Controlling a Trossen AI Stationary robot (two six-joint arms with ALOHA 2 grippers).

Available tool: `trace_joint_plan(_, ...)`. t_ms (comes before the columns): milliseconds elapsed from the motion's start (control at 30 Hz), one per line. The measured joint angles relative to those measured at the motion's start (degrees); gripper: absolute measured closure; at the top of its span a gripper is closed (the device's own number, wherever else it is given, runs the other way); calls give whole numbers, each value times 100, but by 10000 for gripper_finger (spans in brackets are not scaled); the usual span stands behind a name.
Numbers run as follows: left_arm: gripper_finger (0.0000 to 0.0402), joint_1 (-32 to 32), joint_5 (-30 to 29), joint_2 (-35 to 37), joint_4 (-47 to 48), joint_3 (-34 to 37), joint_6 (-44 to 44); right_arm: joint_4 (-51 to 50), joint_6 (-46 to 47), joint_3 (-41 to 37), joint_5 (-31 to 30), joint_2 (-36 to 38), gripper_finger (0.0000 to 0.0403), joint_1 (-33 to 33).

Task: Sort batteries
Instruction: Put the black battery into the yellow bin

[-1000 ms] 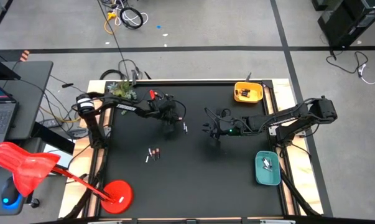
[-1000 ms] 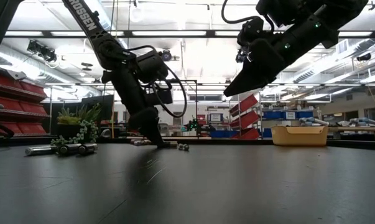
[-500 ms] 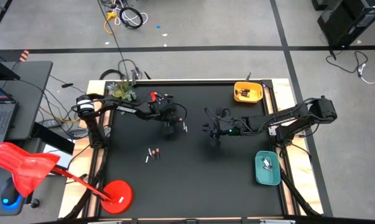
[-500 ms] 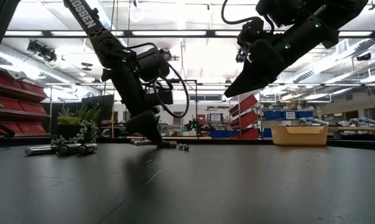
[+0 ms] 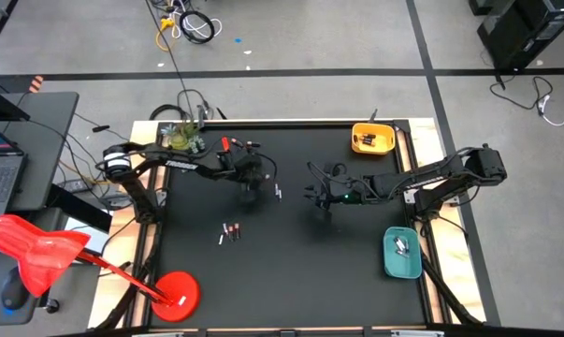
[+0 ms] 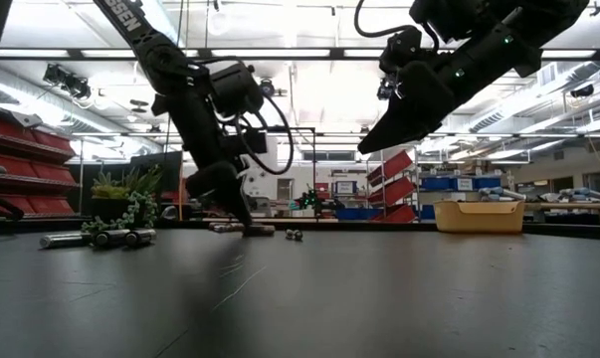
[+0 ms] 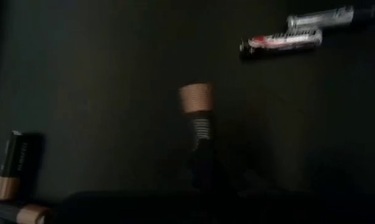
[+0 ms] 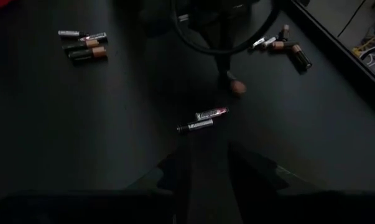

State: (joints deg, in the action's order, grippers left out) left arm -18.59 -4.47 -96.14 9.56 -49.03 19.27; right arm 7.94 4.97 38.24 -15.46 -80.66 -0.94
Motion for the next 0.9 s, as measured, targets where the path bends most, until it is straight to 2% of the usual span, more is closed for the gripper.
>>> trace_joint_plan(200,401,50,63,74,-132,-13,20,10,0,0,-4,0,290,33)
trace_joint_plan(300,399,22,-426,63,-216,-7,-183,55,-1,0,8,0,290,72)
trace_joint_plan(400,379,-103,-835,71,-676,-16,-541,228,2,0,29,-37,290,80)
trace_joint_plan(500,339,-357,-613,72,-812,-16,-911,301,7,0,59,-87,290,61)
trace_joint_plan(700,248,-897,-156,-3,-979,93,-882,319,51,0,74,-87,290,-12)
trace_joint_plan(767,234,-1085,207,-115,-973,158,-941,312,47,0,76,-87,290,-12)
trace_joint_plan(900,235,-1218,214,-525,-1076,240,-1018,357,-22,0,74,-87,290,-10)
